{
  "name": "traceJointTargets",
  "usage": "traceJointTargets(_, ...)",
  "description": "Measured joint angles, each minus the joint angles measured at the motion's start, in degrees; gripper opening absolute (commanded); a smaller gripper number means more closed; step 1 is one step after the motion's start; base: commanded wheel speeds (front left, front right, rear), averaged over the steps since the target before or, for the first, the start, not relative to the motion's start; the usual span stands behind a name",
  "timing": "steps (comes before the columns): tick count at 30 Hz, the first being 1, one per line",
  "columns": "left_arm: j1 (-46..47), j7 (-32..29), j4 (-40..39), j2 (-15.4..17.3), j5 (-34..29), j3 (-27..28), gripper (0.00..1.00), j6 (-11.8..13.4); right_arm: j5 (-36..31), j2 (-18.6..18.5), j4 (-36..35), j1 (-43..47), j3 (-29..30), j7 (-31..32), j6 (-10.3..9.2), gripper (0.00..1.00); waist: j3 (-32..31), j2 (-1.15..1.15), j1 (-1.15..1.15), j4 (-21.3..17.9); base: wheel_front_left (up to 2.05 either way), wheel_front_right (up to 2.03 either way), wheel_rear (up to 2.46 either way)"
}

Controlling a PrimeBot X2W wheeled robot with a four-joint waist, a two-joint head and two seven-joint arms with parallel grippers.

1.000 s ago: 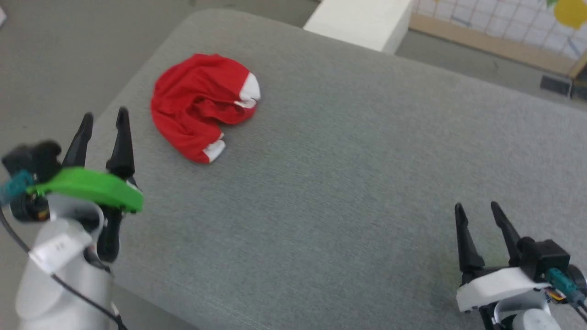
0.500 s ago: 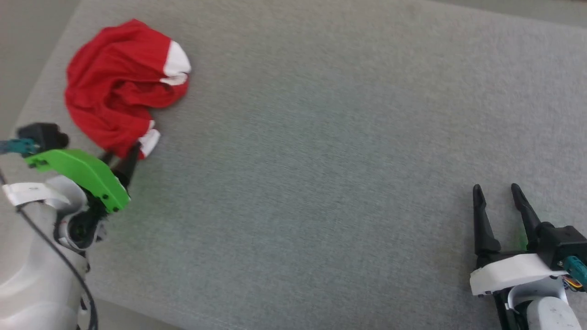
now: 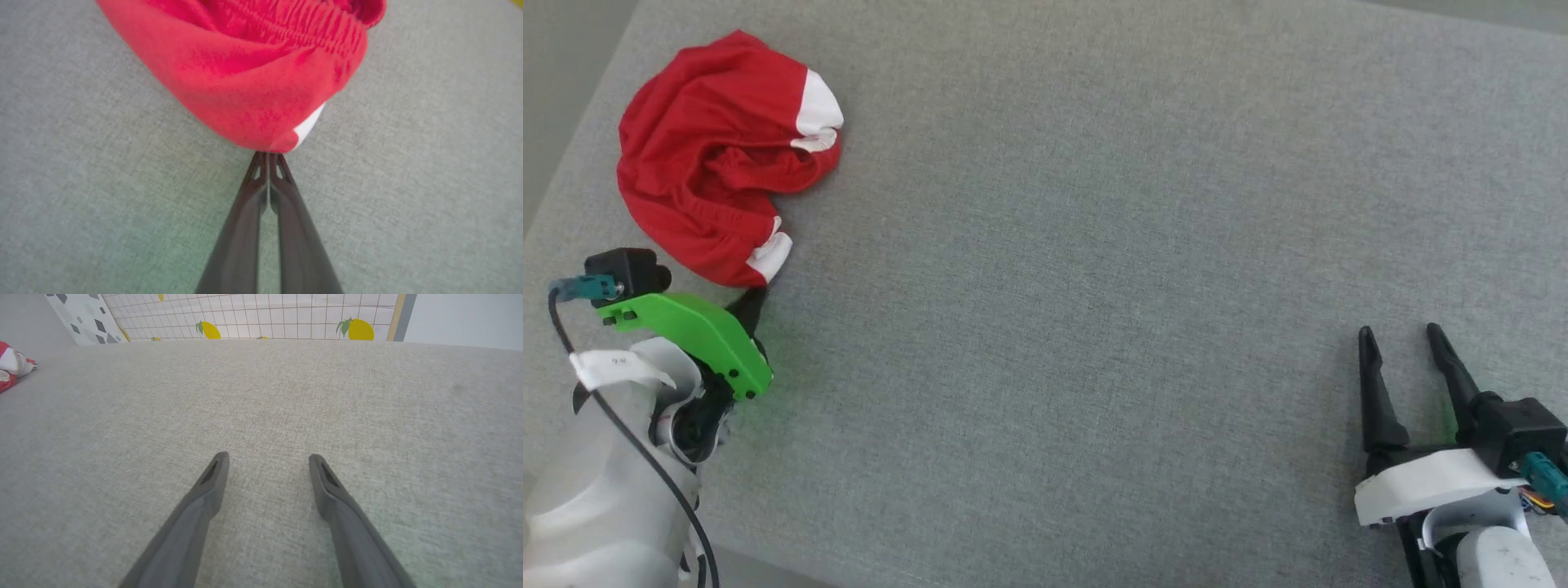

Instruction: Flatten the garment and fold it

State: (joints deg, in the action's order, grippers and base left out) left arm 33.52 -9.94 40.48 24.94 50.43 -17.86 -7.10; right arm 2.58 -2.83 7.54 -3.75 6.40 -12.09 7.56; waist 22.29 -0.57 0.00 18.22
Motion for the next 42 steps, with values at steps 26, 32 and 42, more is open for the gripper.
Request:
traceJointTargets(26,5.28,4.93,-24.59,11.36,5.69,2.37,1.00,5.77,7.84,-0.07,6.44,1.49,-1.88,-2.58,0.00,1.00,-10.36,0.00,0.00,-6.38,0.00,0.00,0.00)
traceJointTargets(32,1.95,-8.14,-24.06,16.56,10.80,2.68,1.00,10.23,7.83,-0.01,5.04,0.33,-2.68,-2.59,0.00,1.00,-7.65,0.00,0.00,-6.96,0.00,0.00,0.00)
traceJointTargets(42,0.73,-16.49,-14.55,20.68,14.85,3.98,1.00,13.25,7.71,-0.03,4.27,-3.19,-2.85,-2.60,0.00,1.00,1.28,0.00,0.00,-9.32,0.00,0.00,0.00)
